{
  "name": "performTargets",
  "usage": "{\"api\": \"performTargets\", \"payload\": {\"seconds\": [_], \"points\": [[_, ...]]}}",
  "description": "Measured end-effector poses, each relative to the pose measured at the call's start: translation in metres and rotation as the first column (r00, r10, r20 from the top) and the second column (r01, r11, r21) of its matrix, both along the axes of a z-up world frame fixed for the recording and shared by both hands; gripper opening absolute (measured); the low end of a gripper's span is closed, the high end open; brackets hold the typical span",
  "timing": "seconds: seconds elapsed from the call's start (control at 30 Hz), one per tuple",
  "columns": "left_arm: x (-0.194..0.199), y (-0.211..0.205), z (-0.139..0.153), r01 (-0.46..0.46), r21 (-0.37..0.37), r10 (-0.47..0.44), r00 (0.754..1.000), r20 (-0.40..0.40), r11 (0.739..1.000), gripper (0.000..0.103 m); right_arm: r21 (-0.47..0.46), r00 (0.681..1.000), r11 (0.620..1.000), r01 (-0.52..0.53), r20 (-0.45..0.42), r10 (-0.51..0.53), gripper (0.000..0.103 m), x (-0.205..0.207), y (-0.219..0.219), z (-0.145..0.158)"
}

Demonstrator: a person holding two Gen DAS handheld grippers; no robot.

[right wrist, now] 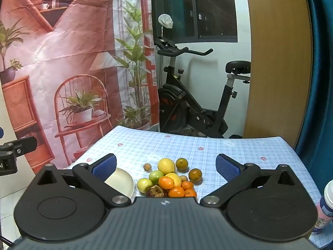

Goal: Organize fruits

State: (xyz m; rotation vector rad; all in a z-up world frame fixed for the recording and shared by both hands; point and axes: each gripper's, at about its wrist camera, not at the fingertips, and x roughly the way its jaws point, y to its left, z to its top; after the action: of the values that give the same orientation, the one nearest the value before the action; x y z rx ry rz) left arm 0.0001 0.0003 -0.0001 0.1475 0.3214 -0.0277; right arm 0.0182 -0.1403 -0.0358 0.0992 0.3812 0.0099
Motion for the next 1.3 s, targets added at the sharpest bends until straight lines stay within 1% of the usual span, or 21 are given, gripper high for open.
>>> {"api": "performTargets", "payload": {"seconds": [0.13, 0.27, 0.53, 0.6, 1.3], "points": [[0.001, -0.001, 0.000, -0.003, 0.006, 0.003, 1.000, 0.002, 1.000, 0.103, 0.006, 1.000, 1.000, -0.001, -0.009, 0.001, 0.103, 0.000, 0.000, 0.000], [-0.001, -0.010, 0.003, -0.006, 0.017, 0.005, 1.000, 0.011, 1.000, 0.103, 0.008, 1.000, 1.000, 0.002, -0.016, -0.001, 0.103, 0.000, -0.002, 0.000], [-0.003, -0.005, 0.001, 0.004, 0.011, -0.004, 1.000, 0.012, 1.000, 0.103, 0.007, 1.000, 1.000, 0.009, -0.010, -0.009, 0.103, 0.005, -0.010, 0.004], [-0.003, -0.005, 0.001, 0.002, 0.007, -0.002, 1.000, 0.011, 1.000, 0.103, 0.009, 1.000, 1.000, 0.016, -0.008, -0.016, 0.103, 0.000, -0.007, 0.002], [-0.001, 0.000, 0.000, 0.020, 0.003, -0.020, 1.000, 0.010, 1.000, 0.103, 0.010, 1.000, 1.000, 0.014, -0.007, -0.014, 0.103, -0.001, -0.005, 0.001]]}}
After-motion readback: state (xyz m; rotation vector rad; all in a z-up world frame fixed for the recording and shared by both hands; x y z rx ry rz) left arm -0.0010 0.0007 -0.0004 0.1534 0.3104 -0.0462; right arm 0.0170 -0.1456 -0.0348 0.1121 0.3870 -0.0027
